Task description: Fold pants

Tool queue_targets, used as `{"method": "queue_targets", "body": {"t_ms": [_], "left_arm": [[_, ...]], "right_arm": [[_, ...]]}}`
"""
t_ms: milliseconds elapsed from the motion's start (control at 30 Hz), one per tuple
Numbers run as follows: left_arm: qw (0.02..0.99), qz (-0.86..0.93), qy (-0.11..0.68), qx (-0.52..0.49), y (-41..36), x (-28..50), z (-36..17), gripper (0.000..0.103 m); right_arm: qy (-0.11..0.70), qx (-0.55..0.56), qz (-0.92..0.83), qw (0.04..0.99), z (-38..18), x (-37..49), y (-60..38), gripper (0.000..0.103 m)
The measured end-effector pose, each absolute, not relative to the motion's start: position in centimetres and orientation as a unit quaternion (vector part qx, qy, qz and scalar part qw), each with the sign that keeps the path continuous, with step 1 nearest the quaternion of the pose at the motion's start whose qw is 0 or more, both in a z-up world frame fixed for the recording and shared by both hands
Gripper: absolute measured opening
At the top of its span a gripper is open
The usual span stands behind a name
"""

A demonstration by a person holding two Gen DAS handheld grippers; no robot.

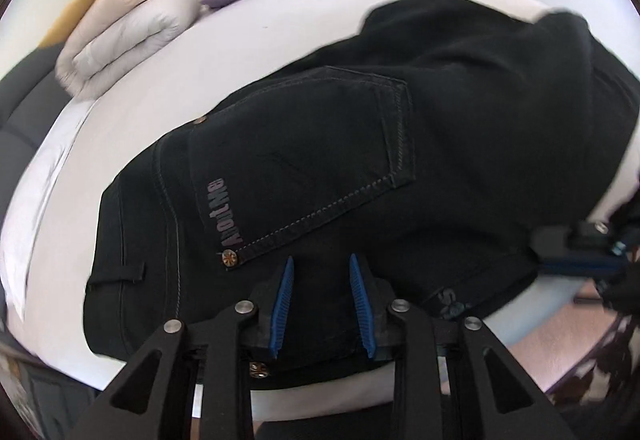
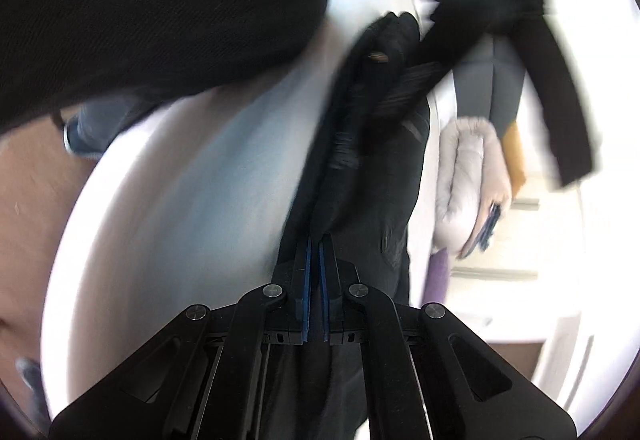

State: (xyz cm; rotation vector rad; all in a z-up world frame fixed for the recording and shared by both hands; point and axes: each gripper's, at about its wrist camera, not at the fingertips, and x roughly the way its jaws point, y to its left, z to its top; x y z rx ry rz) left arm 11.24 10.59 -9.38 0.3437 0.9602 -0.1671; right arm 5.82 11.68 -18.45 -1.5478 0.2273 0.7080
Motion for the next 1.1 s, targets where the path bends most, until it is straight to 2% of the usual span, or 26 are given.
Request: {"method": "queue_targets", "body": {"t_ms": [67, 233, 300, 400, 433, 500, 533, 567, 633, 900, 1000, 1067, 1100], "left_arm": [[0.873, -0.07, 0.463, 0.139, 11.0, 11.2, -9.2, 0.032], [0.871, -0.056, 0.467, 0.14, 10.7, 11.0, -9.2, 0.032], [0.87, -0.052, 0.471, 0.133, 10.7, 11.2, -9.2, 0.032], [0.869, -0.044, 0.474, 0.131, 10.5, 11.9, -9.4, 0.032], [0.869, -0.042, 0.475, 0.133, 10.3, 12.1, -9.4, 0.032], [0.868, -0.037, 0.475, 0.136, 10.0, 12.4, -9.4, 0.032], [0.868, -0.036, 0.476, 0.136, 9.7, 12.3, -9.6, 0.032], [0.868, -0.035, 0.477, 0.134, 9.5, 12.3, -9.7, 0.033], [0.867, -0.033, 0.48, 0.129, 9.5, 12.5, -9.6, 0.033], [0.866, -0.028, 0.485, 0.121, 9.8, 12.6, -9.3, 0.033], [0.865, -0.026, 0.486, 0.12, 9.8, 12.7, -9.2, 0.033], [0.865, -0.024, 0.487, 0.12, 9.8, 12.8, -9.2, 0.033], [0.865, -0.024, 0.487, 0.12, 9.8, 12.9, -9.3, 0.033]], "right_arm": [[0.144, -0.609, 0.328, 0.708, -16.4, 5.8, 10.7, 0.004], [0.302, -0.27, 0.343, 0.848, -9.8, 9.1, 0.8, 0.004], [0.336, -0.142, 0.32, 0.874, -8.3, 11.3, -5.8, 0.004], [0.345, 0.023, 0.255, 0.903, -6.8, 14.0, -17.6, 0.006], [0.34, 0.06, 0.227, 0.911, -6.5, 14.7, -21.6, 0.014], [0.321, 0.109, 0.184, 0.923, -5.6, 15.2, -28.2, 0.043], [0.303, 0.131, 0.167, 0.929, -5.1, 15.4, -31.5, 0.073], [0.28, 0.153, 0.151, 0.936, -4.5, 15.3, -34.6, 0.085], [0.266, 0.173, 0.147, 0.937, -4.1, 16.3, -38.9, 0.085], [0.335, 0.115, 0.137, 0.925, -5.8, 23.7, -46.5, 0.083], [0.357, 0.117, 0.142, 0.916, -7.7, 26.1, -47.8, 0.075], [0.377, 0.113, 0.147, 0.907, -9.0, 27.4, -47.7, 0.058], [0.388, 0.109, 0.144, 0.904, -9.5, 27.8, -47.5, 0.054]]}}
